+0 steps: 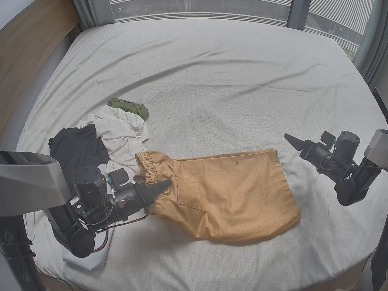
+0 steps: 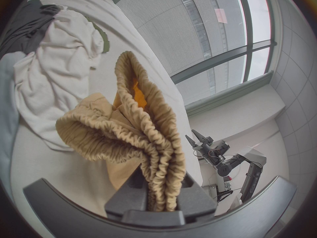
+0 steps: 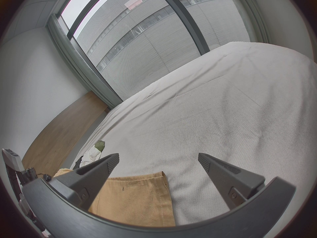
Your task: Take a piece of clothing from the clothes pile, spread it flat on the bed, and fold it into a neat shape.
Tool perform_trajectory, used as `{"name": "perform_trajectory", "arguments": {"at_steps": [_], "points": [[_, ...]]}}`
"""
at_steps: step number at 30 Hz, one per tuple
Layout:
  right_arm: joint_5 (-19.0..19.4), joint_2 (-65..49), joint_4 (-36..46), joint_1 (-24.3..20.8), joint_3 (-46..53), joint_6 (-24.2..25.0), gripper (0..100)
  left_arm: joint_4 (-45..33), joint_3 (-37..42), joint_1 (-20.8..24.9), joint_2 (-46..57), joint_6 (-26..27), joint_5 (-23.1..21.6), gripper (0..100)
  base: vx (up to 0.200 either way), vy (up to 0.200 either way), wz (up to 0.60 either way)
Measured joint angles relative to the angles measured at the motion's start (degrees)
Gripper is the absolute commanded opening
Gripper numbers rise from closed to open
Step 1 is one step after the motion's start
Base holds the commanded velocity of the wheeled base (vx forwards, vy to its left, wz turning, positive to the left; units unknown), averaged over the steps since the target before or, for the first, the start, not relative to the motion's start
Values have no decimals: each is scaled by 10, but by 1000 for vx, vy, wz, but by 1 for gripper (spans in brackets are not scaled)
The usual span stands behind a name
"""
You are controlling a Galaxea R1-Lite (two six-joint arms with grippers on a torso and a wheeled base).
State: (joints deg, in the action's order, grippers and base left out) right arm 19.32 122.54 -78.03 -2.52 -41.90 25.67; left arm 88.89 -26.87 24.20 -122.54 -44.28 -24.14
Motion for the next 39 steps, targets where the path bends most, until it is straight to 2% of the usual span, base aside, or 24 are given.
{"name": "perform_trajectory", "arguments": {"at_steps": [9, 28, 35, 39], "points": [[0, 0, -9, 0, 1, 0, 100, -6, -63, 50, -18, 0, 2, 0, 0, 0, 0], [0, 0, -18, 0, 1, 1, 100, -73, -149, 94, -36, -9, 2, 0, 0, 0, 0], [-1, 0, -18, 0, 1, 1, 100, -82, -180, 102, -36, -57, 2, 0, 0, 0, 0], [-2, 0, -18, -4, 3, 2, 100, -104, -205, 115, -36, -63, 2, 0, 0, 0, 0]]}}
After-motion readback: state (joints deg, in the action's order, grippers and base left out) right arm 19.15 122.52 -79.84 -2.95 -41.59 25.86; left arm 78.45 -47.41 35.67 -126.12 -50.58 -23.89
